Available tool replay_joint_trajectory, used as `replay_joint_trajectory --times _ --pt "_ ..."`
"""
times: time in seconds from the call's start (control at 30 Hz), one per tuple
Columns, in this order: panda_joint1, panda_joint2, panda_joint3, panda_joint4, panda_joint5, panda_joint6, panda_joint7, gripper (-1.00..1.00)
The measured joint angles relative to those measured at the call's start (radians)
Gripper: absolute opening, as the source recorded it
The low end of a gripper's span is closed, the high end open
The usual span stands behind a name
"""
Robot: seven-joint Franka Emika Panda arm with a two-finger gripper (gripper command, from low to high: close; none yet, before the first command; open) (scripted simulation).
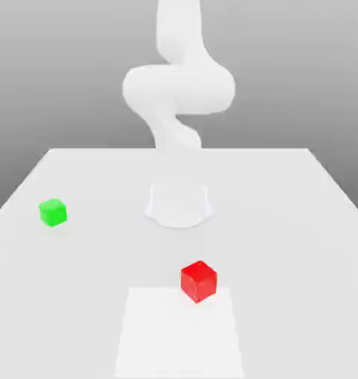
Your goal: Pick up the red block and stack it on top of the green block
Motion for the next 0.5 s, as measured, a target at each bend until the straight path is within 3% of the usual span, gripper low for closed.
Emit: replay_joint_trajectory --times 0.5 --pt "0.125 0.436 -0.052 -0.520 -0.038 0.372 -0.354 0.00"
